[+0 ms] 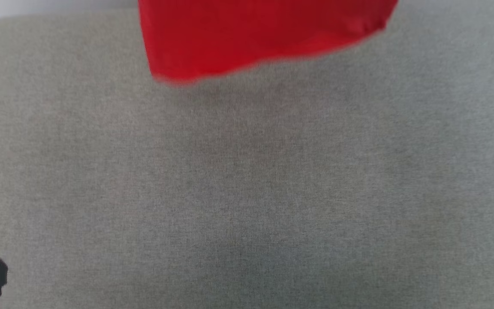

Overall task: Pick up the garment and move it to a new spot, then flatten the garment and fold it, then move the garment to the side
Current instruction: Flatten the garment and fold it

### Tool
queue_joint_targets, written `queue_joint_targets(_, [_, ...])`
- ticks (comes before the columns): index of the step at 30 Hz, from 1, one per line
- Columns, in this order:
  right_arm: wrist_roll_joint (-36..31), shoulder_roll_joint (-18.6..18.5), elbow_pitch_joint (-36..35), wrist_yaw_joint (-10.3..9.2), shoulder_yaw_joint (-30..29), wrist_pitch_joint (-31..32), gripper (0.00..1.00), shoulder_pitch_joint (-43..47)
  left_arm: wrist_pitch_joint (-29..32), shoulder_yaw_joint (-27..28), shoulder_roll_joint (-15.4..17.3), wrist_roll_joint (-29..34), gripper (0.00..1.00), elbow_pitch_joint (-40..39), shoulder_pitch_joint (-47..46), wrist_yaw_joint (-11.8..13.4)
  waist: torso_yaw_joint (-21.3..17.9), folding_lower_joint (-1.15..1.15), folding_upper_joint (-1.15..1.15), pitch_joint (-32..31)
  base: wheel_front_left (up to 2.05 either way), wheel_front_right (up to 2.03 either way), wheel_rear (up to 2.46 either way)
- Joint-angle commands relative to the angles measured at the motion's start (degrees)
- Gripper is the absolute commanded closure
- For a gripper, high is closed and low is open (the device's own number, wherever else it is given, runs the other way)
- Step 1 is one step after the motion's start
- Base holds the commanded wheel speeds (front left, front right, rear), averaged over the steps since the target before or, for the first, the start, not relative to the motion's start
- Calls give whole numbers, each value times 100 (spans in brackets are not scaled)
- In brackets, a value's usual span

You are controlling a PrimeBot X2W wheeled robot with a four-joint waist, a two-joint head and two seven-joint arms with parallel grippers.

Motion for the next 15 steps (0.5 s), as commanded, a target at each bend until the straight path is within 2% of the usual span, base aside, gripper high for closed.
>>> queue_joint_targets(1, [-210, 58, 149, -2, -10, -374, 100, -148, -391, 37, -8, 94, 100, 54, -185, -20, 15, 0, 0, 216, 0, 0, 0])
queue_joint_targets(3, [-515, 76, 404, -3, -45, -884, 100, -350, -1041, 15, -85, 260, 100, 134, -327, -51, 74, 0, 0, 296, 0, 0, 0])
queue_joint_targets(6, [-813, 181, 748, -2, 12, -1379, 100, -436, -1383, -56, -138, 363, 100, 288, -327, -216, 134, 0, 0, 362, 0, 0, 0])
queue_joint_targets(12, [-658, 256, 1261, -3, 393, -1463, 100, -73, -1443, -321, -216, 330, 100, 580, 303, -395, 245, 0, 0, 348, 0, 0, 0])
queue_joint_targets(15, [-214, 266, 1414, -3, 678, -1251, 100, 287, -1169, -498, -235, 134, 100, 781, 737, -436, 302, 0, 0, 302, 0, 0, 0])
